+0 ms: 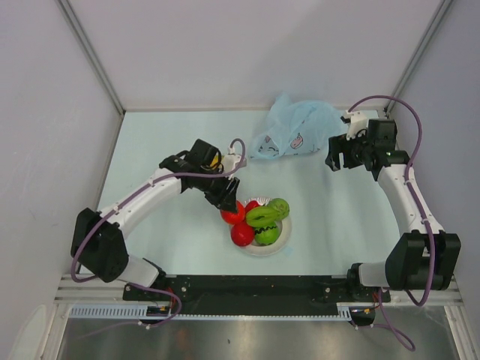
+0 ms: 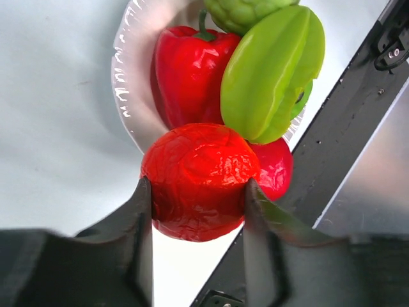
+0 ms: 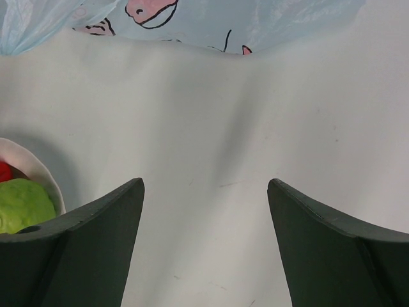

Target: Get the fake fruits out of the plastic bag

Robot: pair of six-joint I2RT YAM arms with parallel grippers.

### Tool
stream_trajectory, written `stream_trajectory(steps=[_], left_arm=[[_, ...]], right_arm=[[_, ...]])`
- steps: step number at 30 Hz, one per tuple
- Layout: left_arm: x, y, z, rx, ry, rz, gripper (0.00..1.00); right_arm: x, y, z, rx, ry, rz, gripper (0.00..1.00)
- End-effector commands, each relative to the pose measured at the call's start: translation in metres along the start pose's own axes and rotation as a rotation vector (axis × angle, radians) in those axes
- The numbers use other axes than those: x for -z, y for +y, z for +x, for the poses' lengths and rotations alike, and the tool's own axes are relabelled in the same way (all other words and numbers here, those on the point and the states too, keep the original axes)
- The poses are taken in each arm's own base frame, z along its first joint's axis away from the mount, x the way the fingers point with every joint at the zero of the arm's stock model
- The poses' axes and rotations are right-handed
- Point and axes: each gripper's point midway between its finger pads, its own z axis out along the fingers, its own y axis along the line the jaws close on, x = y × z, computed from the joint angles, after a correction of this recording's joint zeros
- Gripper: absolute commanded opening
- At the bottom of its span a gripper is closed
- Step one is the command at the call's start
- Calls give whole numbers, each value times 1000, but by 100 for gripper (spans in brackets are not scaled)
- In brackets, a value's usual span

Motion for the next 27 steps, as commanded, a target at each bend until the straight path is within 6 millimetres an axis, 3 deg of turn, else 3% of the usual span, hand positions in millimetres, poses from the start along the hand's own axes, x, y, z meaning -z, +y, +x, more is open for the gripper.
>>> stream_trajectory(steps=[1, 5, 16, 20, 27], left_arm=[[18, 10, -23, 4, -71, -1, 33], [10, 24, -14, 67, -52, -4, 33], [-26, 26, -8, 208, 7, 109, 36], [-37, 28, 3, 265, 49, 123, 44], [-43, 36, 8, 319, 70, 93, 70]], right_arm=[[-3, -3, -3, 5, -15, 3, 83], [-7, -4, -3, 2, -14, -1, 83], [-9, -8, 2, 5, 7, 21, 83], [-9, -10, 4, 0, 16, 24, 83], [-11, -11, 4, -2, 17, 23, 83]])
